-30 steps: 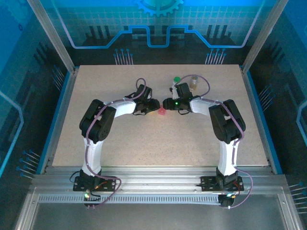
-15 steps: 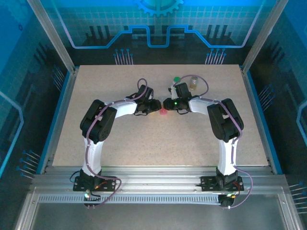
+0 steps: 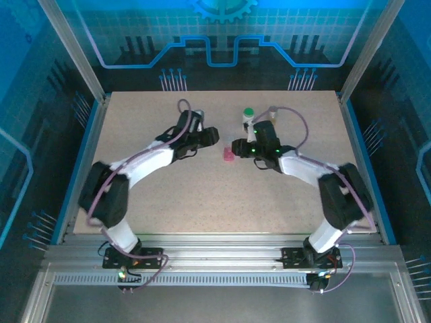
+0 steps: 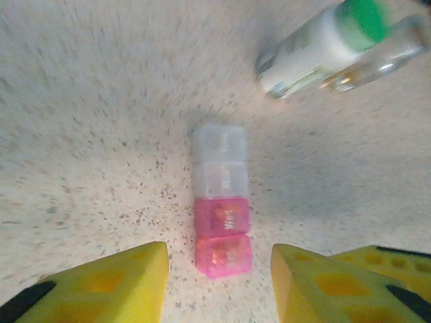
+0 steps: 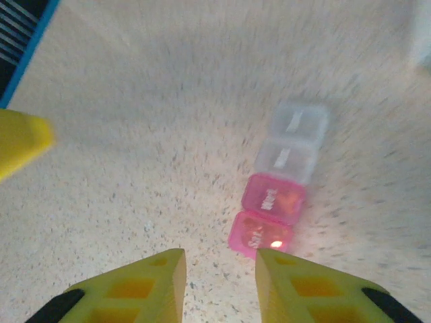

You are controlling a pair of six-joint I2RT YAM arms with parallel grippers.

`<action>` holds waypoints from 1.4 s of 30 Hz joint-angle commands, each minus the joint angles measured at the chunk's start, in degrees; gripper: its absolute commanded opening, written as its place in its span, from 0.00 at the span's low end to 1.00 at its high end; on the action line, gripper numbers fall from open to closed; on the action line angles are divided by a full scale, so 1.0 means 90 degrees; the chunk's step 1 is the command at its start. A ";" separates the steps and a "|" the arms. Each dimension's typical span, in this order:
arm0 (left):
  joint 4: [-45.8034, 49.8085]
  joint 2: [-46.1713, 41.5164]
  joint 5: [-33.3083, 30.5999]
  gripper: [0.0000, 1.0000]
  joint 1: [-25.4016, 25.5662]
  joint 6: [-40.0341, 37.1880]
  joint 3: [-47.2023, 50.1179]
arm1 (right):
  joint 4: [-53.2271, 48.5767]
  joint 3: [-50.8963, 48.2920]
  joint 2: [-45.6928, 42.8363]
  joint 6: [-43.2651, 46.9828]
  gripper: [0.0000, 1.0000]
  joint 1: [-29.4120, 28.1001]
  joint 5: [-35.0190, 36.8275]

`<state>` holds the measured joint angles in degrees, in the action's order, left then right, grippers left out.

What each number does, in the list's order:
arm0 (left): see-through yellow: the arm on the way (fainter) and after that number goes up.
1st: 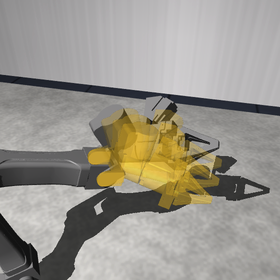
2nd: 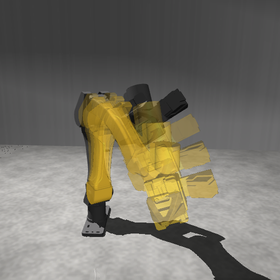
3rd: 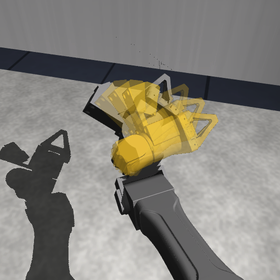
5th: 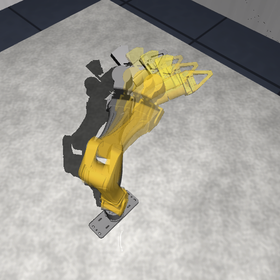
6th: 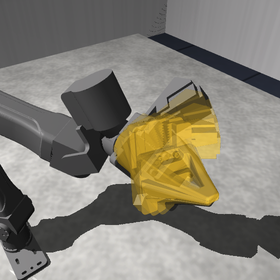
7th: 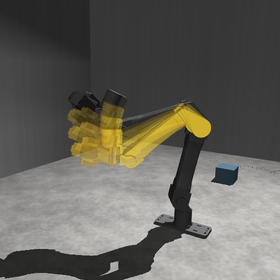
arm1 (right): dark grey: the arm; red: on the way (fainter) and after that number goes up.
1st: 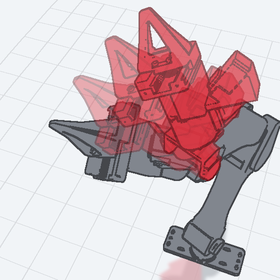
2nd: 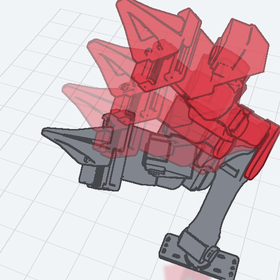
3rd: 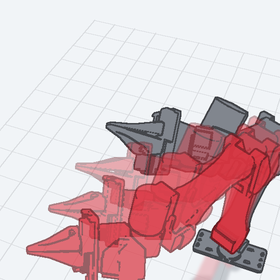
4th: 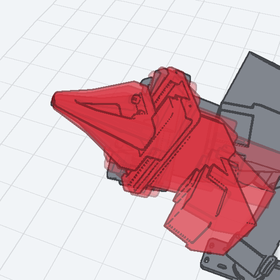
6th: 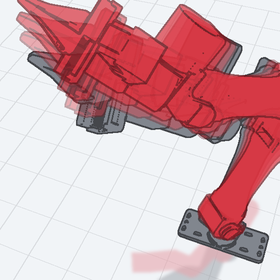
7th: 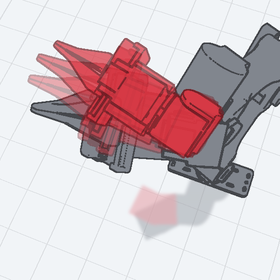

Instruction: Sort the pills into containers

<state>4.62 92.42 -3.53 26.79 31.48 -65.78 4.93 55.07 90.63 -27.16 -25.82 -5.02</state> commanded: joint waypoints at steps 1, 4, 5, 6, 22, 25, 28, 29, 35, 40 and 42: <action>-0.0196 -0.1313 -0.1331 0.67 -0.0018 -0.0824 0.1008 | -0.0127 -0.0579 -0.1129 0.0890 0.36 0.0107 0.1023; -0.1133 -0.2727 -0.2445 0.90 -0.0018 -0.1626 0.2454 | -0.0280 -0.1325 -0.2160 0.1602 0.51 0.0304 0.1839; -0.1535 -0.3097 -0.2827 0.98 -0.0027 -0.1830 0.2965 | -0.0310 -0.1552 -0.2414 0.1755 0.55 0.0386 0.2078; -0.2206 -0.3483 -0.3288 0.99 -0.0027 -0.2218 0.3583 | -0.0305 -0.1795 -0.2697 0.1899 0.61 0.0494 0.2347; -0.6089 -0.2482 -0.4071 0.99 -0.0876 -0.4194 0.5941 | 0.2878 -0.3813 -0.2262 0.2193 1.00 0.2449 0.2691; -0.5873 -0.2137 -0.3446 0.99 -0.1338 -0.3970 0.5609 | 0.3639 -0.3672 -0.1659 0.2292 1.00 0.2529 0.2550; -0.6045 -0.1852 -0.2891 0.99 -0.1694 -0.3957 0.5466 | 0.5991 -0.4234 -0.0655 0.2561 1.00 0.2628 0.1800; -0.6158 -0.1766 -0.2790 0.99 -0.1765 -0.3965 0.5460 | 0.6733 -0.4408 -0.0243 0.2687 1.00 0.2629 0.1479; -0.6016 -0.1422 -0.1174 0.99 -0.2301 -0.3819 0.5214 | 0.6598 -0.4397 -0.0319 0.3063 1.00 0.2313 0.1531; -0.6313 -0.0593 -0.0933 0.99 -0.2877 -0.3232 0.4999 | 0.5011 -0.3568 -0.0303 0.3018 1.00 0.2369 0.1467; -0.6709 -0.0371 -0.1223 0.99 -0.2825 -0.3303 0.5036 | 0.5221 -0.3677 -0.0301 0.2971 1.00 0.2365 0.1622</action>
<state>-53.30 88.71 -15.92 1.93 -1.21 -18.04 52.82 21.12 87.77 -1.02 -4.21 8.95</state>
